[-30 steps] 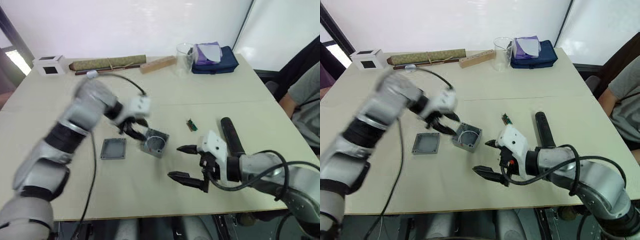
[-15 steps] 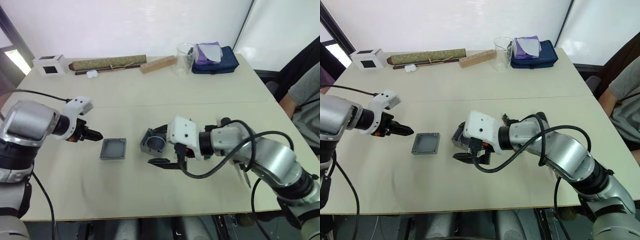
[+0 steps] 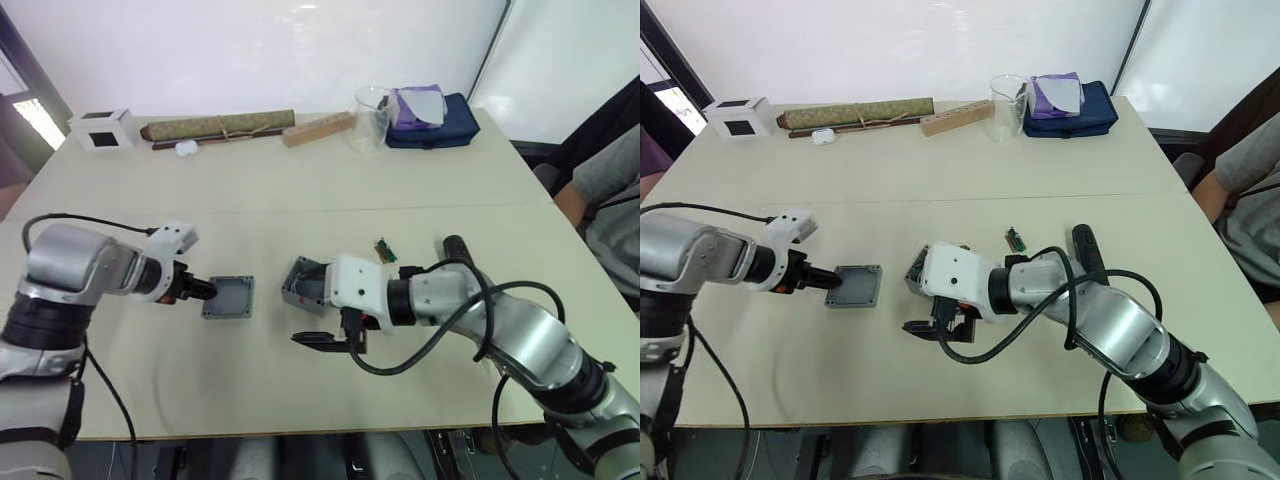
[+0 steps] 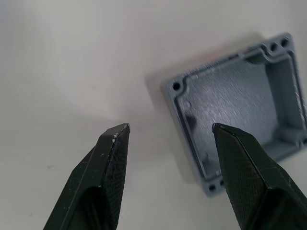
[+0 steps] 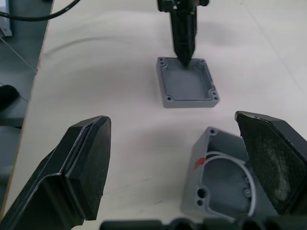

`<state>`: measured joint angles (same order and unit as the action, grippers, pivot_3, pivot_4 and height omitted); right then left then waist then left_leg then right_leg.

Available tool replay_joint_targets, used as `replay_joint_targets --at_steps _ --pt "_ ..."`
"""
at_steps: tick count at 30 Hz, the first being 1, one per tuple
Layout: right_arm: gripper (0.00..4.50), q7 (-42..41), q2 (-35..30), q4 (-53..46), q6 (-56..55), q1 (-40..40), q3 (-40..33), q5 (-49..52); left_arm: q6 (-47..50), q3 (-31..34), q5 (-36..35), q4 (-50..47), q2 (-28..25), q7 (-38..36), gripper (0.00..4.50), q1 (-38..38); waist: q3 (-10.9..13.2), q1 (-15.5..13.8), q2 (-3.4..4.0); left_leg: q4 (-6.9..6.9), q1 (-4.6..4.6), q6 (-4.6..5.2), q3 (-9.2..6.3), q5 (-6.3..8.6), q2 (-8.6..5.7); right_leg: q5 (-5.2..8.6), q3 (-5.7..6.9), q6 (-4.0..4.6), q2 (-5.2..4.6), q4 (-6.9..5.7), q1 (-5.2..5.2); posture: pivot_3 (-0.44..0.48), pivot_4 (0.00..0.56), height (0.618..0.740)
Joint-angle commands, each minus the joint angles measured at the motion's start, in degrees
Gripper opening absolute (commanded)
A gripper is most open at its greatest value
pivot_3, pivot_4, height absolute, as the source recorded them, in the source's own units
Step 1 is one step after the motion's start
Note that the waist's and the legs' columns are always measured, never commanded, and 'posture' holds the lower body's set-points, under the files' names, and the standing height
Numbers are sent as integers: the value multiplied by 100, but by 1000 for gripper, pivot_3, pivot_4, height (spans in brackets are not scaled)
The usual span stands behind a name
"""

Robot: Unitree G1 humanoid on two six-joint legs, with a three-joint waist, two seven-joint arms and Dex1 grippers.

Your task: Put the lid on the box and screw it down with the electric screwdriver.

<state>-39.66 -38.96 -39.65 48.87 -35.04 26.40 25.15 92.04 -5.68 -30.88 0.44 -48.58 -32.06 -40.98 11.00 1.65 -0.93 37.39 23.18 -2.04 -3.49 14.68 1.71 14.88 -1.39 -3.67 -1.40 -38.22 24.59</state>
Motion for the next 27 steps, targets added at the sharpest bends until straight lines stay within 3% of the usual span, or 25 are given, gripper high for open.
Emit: replay_joint_targets --at_steps 1,3,6,11,16,18,21,27 --pt "4500 82 38 -321 101 82 -194 -30 46 -152 -223 390 24 586 2776 -163 -2 -6 3 -1 -5 0 1 0 -1 0 -2 0 -1 -1 -3 0 150 740" --pt "4500 102 45 -363 149 125 -217 -46 46 -149 -379 520 57 795 2776 -227 -3 -32 3 -3 -16 0 2 0 -1 0 -2 0 -1 -3 -10 0 150 740" --pt "4500 162 55 -416 225 178 -252 -70 46 -269 -735 479 65 997 2011 -243 -3 -39 3 -5 -31 0 4 0 -1 0 -5 1 1 -8 -18 0 150 740" --pt "4500 214 31 -413 309 199 -367 -90 46 -254 -1236 404 170 1443 74 -123 -7 -62 9 -7 -36 0 7 0 -3 1 -6 1 -3 -7 -26 0 150 740" --pt "4500 66 -142 -296 290 228 -677 -53 46 150 -1612 450 259 1997 74 -68 -10 -88 12 -8 -51 0 7 0 -10 1 -7 0 -11 -5 -44 0 150 740" --pt "4500 25 -6 -128 335 280 -1144 263 46 357 -1354 432 169 2078 74 -187 -9 -86 11 -10 -54 0 7 0 -11 1 -7 0 -11 -3 -47 0 150 740" --pt "4500 140 479 329 283 273 -1815 692 -542 144 -731 350 -182 1904 74 -309 -4 -58 2 -14 -54 -1 4 0 -10 1 -6 0 -7 -2 -46 0 150 740" --pt "4500 387 1137 1406 98 -30 -2169 707 -2582 812 -435 340 221 1170 74 -156 -2 -91 3 -29 -57 -5 11 -3 -9 2 -8 2 -8 2 -41 0 150 740"
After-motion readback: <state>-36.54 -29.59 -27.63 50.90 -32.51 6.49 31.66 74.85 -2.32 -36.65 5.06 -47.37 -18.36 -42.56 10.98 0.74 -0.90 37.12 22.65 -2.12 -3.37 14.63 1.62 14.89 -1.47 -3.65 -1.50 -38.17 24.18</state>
